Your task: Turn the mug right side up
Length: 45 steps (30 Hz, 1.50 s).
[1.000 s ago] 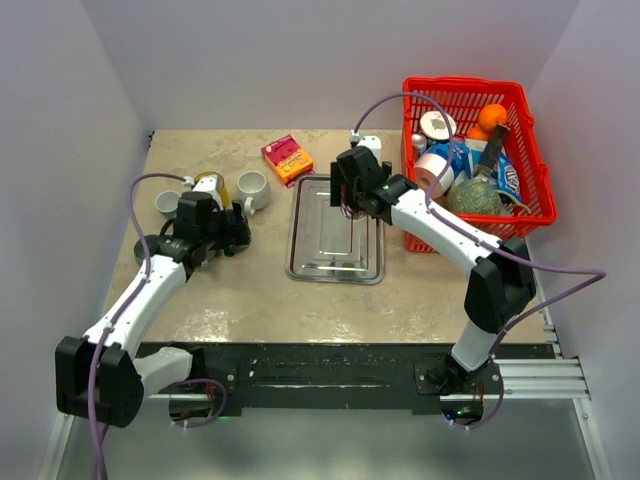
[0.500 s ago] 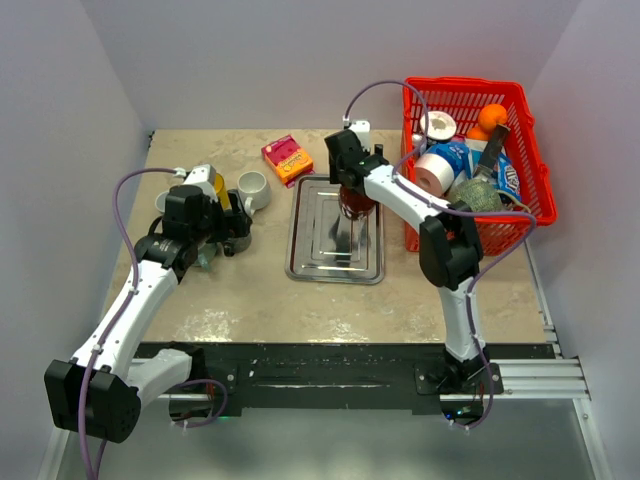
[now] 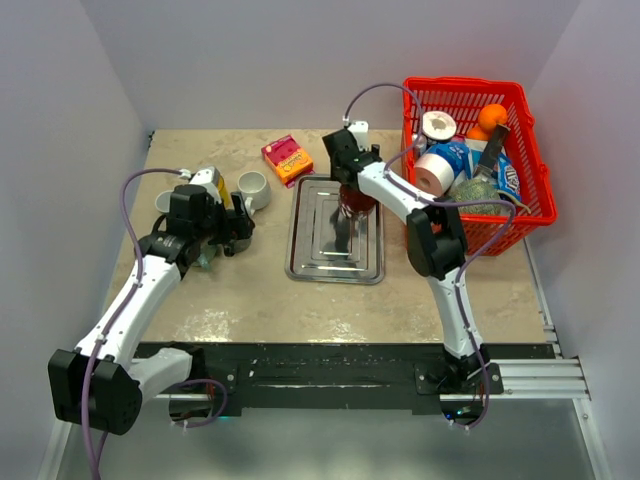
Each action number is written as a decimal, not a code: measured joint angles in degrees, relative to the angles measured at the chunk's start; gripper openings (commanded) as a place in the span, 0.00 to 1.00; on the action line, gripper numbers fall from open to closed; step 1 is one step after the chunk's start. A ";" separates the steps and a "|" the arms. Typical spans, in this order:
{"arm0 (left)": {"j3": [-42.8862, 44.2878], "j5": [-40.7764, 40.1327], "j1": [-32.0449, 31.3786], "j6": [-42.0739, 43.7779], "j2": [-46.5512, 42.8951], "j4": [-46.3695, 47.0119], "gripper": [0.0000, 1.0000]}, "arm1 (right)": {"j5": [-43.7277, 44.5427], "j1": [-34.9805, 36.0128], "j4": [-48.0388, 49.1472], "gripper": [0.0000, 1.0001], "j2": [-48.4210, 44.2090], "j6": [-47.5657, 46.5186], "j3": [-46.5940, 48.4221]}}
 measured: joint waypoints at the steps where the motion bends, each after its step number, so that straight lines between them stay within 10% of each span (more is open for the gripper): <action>1: 0.00 0.04 0.00 0.00 0.11 0.00 0.99 | -0.52 -0.04 -0.59 0.77 0.15 0.15 0.17; 20: -2.08 2.21 0.00 -0.15 0.68 0.52 0.99 | -13.07 0.28 -4.94 0.64 -9.03 9.27 -10.51; 38: -2.80 3.19 0.00 -0.17 1.25 0.68 0.99 | -6.54 0.66 -14.84 0.64 -2.01 17.05 -0.59; 45: -2.84 3.19 0.00 -0.17 1.90 0.70 0.99 | -7.30 0.55 -13.14 0.49 -2.01 17.64 -1.22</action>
